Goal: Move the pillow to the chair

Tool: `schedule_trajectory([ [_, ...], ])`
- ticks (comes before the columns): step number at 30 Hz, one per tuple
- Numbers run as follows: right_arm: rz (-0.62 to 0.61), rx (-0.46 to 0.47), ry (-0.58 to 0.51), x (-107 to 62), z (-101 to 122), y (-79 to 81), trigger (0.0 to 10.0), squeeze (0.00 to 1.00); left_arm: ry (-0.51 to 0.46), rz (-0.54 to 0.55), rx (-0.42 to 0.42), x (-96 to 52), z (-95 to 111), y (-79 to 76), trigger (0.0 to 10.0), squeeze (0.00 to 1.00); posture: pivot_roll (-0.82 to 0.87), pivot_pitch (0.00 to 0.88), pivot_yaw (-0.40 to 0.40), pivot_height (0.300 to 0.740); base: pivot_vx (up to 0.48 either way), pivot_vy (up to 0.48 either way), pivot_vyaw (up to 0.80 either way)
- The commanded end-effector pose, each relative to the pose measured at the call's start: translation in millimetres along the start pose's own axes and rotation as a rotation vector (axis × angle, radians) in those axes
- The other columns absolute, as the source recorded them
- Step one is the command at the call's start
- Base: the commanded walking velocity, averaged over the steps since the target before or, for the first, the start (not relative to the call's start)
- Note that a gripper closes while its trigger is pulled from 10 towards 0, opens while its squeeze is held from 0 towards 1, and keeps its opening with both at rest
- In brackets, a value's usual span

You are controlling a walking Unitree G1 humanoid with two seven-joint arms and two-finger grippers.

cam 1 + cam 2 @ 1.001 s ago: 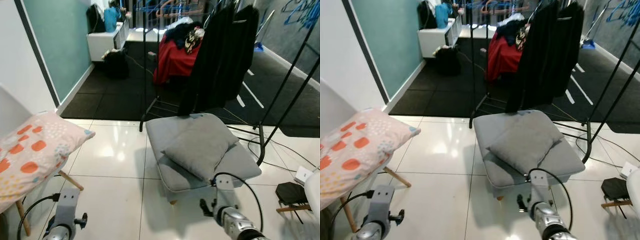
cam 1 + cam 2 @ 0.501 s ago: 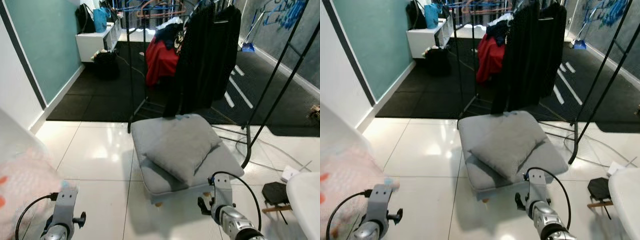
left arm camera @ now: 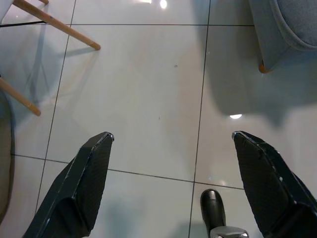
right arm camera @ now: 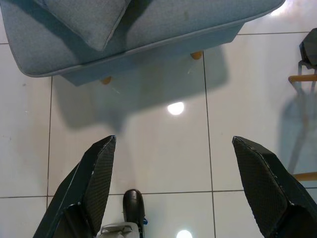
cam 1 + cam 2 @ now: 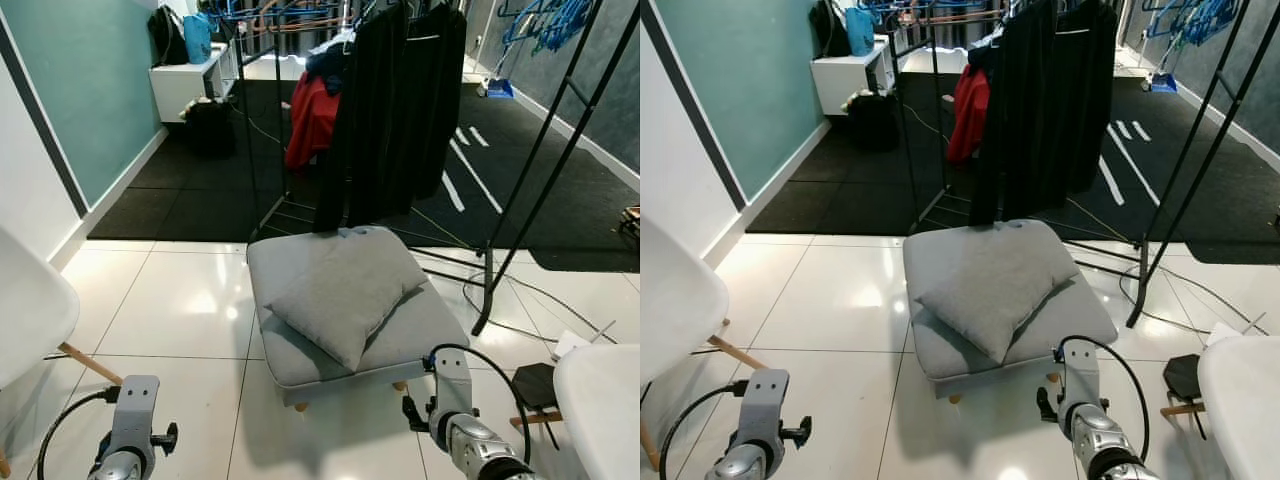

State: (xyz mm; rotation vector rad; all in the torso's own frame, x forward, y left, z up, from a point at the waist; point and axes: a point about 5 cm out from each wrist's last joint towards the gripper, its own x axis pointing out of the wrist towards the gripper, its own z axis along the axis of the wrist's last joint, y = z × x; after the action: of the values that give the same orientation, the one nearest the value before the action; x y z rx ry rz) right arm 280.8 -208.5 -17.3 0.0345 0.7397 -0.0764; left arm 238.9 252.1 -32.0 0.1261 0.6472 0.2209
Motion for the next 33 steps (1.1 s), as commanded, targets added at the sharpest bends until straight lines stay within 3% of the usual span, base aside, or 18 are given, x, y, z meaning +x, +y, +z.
schedule_trajectory([
  [1, 0.005, 0.018, 0.007, -0.1, -2.7, 0.9, 10.0, 0.0, 0.009, 0.007, 0.0, -1.1, -3.5, 3.2, 10.0, 0.0, -0.17, 0.041, -0.029, 0.74, 0.0, 0.0, 0.0],
  [33, 0.02, 0.014, 0.001, -0.1, -1.6, 1.5, 10.0, 0.0, 0.008, 0.0, -0.018, -0.6, -2.4, 1.2, 10.0, 0.0, -0.18, 0.03, -0.024, 0.74, 0.0, 0.0, 0.0],
])
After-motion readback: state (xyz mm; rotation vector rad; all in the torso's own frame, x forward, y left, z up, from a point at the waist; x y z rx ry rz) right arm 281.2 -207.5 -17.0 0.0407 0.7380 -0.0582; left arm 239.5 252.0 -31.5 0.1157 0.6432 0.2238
